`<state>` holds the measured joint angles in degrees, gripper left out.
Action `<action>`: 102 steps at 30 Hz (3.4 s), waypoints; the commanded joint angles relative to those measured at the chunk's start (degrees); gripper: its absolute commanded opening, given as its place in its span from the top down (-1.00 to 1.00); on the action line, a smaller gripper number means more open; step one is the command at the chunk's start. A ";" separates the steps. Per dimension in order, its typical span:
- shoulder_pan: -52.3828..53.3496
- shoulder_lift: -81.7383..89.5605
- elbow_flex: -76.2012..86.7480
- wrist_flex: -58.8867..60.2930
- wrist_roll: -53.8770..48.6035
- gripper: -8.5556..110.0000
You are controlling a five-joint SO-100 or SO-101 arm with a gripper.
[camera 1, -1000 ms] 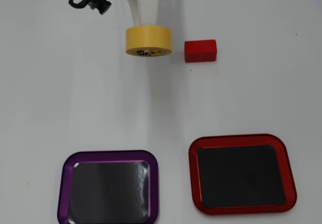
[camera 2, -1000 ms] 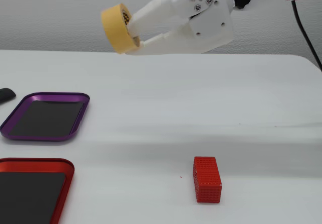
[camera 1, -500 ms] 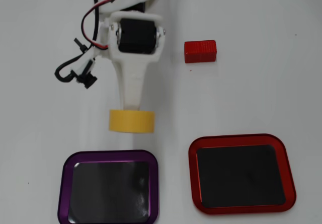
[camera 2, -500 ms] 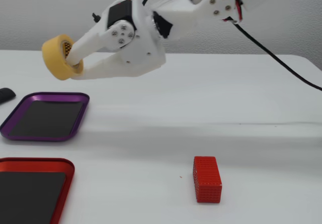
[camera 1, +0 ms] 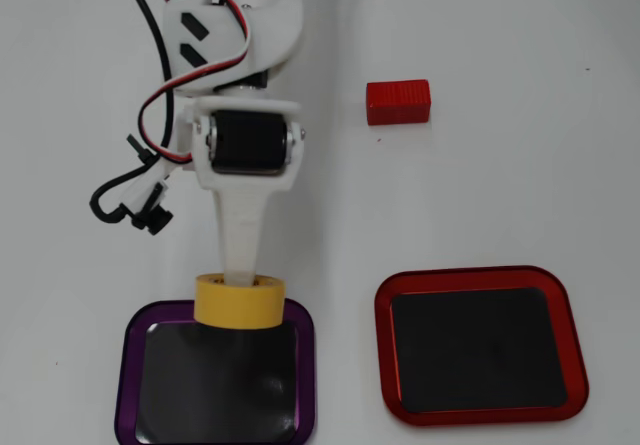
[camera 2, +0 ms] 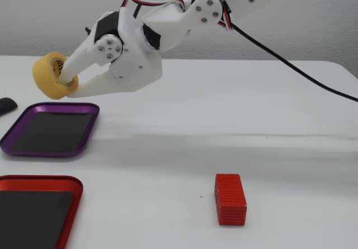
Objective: Grasp a tape and put it in the right purple dish.
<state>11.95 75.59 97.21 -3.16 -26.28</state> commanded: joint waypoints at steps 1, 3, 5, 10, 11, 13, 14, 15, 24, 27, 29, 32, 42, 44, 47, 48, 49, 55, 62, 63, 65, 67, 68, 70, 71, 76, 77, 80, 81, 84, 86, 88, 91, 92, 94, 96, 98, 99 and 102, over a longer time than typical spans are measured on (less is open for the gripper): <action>0.70 0.97 -1.85 0.09 -0.62 0.86; 0.70 0.97 -1.85 0.09 -0.62 0.85; 0.70 0.97 -1.85 0.09 -0.62 0.83; 0.88 1.05 -1.58 0.09 -0.70 0.80; 1.23 1.05 -1.58 0.09 -0.70 0.80; 1.58 1.05 -1.67 0.09 -0.70 0.80; 1.58 1.05 -1.67 0.09 -0.70 0.80; 1.58 1.05 -1.58 0.09 -0.70 0.80; 1.49 10.90 0.62 4.31 0.18 0.70; 0.79 19.78 2.46 11.69 2.81 0.66; 0.79 26.19 3.69 17.84 7.73 0.64; 0.79 35.68 5.71 28.83 14.68 0.58; 0.79 68.99 23.20 58.45 27.07 0.56; 0.79 76.38 29.00 61.52 27.07 0.56; 0.79 87.98 38.50 64.42 27.07 0.56; 0.79 91.76 41.66 65.13 27.07 0.56; 0.79 95.54 44.82 65.83 26.98 0.56; 0.79 114.70 62.14 69.70 26.89 0.56; 0.88 122.43 70.49 77.26 29.00 0.56; 1.23 122.17 70.49 77.70 29.79 0.56; 0.88 121.73 70.58 77.87 29.79 0.57; 0.79 121.64 70.93 78.13 29.71 0.57; 0.70 121.64 70.93 78.57 29.71 0.57; 0.70 121.64 71.28 78.66 29.53 0.57; 0.70 121.64 71.81 78.57 29.53 0.58; 0.70 121.64 74.53 77.96 28.92 0.88; 0.70 121.64 75.06 77.87 28.30 0.86; 0.70 121.64 75.67 77.78 25.40 0.87; 0.70 121.64 75.67 77.78 24.87 0.87; 1.14 121.55 75.67 77.78 24.08 0.86; 1.49 121.46 75.67 77.78 24.70 0.86; 1.58 121.46 75.67 77.78 24.70 0.86; 1.58 121.46 75.67 77.78 24.35 0.86; 1.58 121.46 75.67 77.78 24.35 0.86; 1.58 121.46 75.67 77.78 24.35 0.86; 1.58 121.46 75.67 77.78 24.35 0.86; 1.58 121.46 75.67 77.78 24.35 0.86; 1.58 121.46 75.67 77.78 24.35 0.86; 1.58 121.46 75.67 77.78 24.35 0.86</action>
<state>13.18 191.60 172.62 74.44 -1.49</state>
